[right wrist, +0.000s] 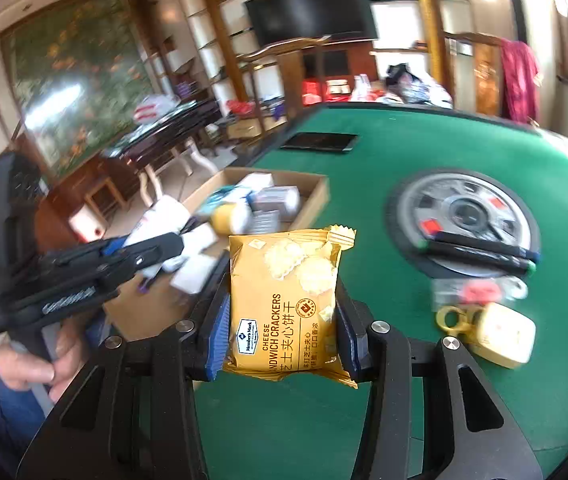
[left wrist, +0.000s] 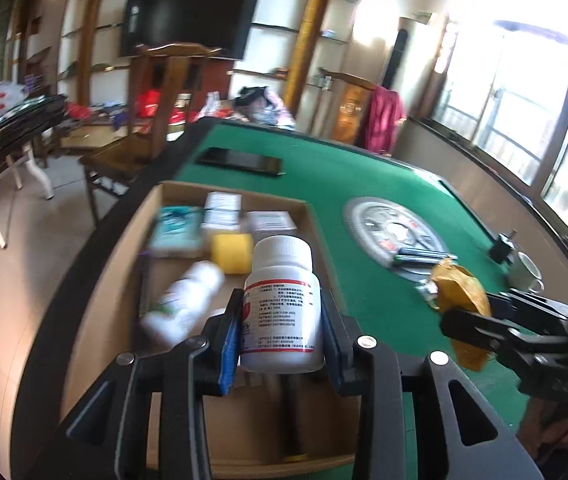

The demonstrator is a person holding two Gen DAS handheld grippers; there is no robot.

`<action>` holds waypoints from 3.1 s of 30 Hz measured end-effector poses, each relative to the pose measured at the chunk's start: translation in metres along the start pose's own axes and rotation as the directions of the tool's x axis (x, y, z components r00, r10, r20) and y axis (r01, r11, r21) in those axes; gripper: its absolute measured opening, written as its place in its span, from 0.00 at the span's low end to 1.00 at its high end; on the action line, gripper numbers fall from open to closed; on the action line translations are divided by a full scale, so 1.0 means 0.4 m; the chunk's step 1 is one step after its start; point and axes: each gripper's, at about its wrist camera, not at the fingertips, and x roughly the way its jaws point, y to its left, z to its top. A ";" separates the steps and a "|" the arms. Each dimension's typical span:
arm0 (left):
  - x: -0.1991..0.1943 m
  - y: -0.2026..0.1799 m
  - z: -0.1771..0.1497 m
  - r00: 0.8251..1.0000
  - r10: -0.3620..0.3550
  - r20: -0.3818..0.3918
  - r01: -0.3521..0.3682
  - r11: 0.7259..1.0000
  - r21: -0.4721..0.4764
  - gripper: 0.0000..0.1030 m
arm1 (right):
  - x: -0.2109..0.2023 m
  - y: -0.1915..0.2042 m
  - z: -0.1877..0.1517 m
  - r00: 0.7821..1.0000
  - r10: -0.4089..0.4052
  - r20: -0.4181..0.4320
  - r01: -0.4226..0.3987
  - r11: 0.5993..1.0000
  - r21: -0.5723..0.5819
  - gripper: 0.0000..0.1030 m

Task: Organize objects
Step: 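Carry the pill bottle and crackers packet into the tray and release both, then grasp the yellow cartoon keychain with the left tool while the right tool grasps the clear red-item package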

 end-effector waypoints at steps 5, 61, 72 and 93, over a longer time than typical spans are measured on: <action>-0.010 0.083 -0.014 0.999 0.054 -0.005 -0.054 0.997 -0.056 0.34 | 0.046 0.092 0.007 0.998 0.053 -0.047 -0.056 0.995 -0.077 0.43; 0.011 0.235 -0.059 0.994 0.034 -0.106 -0.052 0.982 -0.180 0.35 | 0.218 0.316 -0.033 0.966 0.136 -0.219 -0.196 0.940 -0.280 0.44; -0.007 0.088 -0.022 0.996 -0.027 -0.082 0.022 0.998 -0.058 0.36 | 0.099 0.061 -0.003 0.987 0.129 -0.100 -0.134 0.990 -0.052 0.44; 0.138 -0.279 -0.096 0.949 -0.136 -0.285 0.192 0.965 0.178 0.36 | 0.004 -0.476 -0.081 0.990 0.031 -0.135 0.016 0.942 0.334 0.52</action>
